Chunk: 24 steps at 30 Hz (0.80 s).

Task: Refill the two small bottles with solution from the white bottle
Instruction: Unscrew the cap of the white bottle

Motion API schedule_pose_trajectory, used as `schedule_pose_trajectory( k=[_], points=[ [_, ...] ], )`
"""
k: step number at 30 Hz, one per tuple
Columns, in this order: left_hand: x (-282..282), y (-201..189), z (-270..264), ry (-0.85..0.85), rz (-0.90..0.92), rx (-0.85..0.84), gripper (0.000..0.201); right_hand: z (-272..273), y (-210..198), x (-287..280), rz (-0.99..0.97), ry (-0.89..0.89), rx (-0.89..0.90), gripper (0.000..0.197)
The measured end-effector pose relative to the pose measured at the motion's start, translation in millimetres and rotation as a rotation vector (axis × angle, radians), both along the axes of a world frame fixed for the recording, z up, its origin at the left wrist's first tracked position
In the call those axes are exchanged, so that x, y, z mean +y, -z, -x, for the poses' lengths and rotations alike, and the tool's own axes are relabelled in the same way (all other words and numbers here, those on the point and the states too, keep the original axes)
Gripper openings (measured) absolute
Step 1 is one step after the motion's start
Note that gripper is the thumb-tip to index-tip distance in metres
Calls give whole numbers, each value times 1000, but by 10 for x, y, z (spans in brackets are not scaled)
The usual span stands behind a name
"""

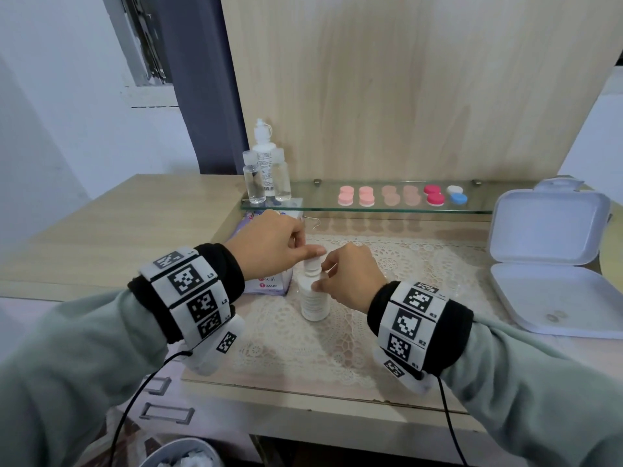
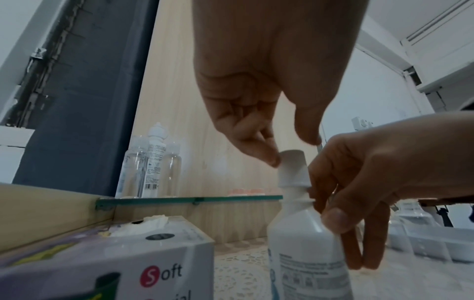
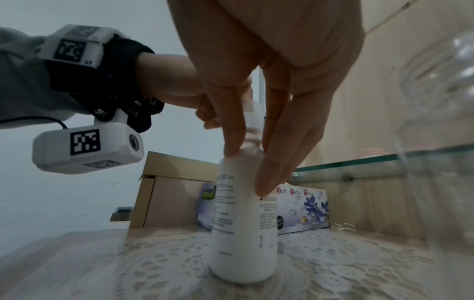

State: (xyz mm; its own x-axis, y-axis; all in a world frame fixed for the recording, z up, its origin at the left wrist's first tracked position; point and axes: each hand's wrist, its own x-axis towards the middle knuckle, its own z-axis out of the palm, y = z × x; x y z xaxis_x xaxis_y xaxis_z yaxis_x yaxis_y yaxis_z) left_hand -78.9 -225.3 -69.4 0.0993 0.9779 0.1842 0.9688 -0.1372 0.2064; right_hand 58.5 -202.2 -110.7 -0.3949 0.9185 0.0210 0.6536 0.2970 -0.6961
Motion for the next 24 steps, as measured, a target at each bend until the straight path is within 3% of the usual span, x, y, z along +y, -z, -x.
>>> schedule_pose_trajectory(
  k=[3,4,8,11,15,19,24],
  points=[
    [-32,-31,-6,119,6,-155,15,-4,6,2,-3,5,7,30],
    [-41,-39,-4,159,25,-170,21,-2,10,3,-1,4,11,30],
    [-21,-23,-6,118,17,-80,19,12,24,14,-1,2,16,29],
    [-5,1,-4,74,-15,-108,27,13,29,19,-3,2,18,29],
    [-28,-8,6,196,60,-156,29,6,38,27,6,-9,22,29],
    [-10,-7,-5,118,36,-69,20,5,42,44,-10,-17,1,30],
    [19,39,-50,5,-80,13,34,13,22,32,-33,-45,-30,29]
  ],
)
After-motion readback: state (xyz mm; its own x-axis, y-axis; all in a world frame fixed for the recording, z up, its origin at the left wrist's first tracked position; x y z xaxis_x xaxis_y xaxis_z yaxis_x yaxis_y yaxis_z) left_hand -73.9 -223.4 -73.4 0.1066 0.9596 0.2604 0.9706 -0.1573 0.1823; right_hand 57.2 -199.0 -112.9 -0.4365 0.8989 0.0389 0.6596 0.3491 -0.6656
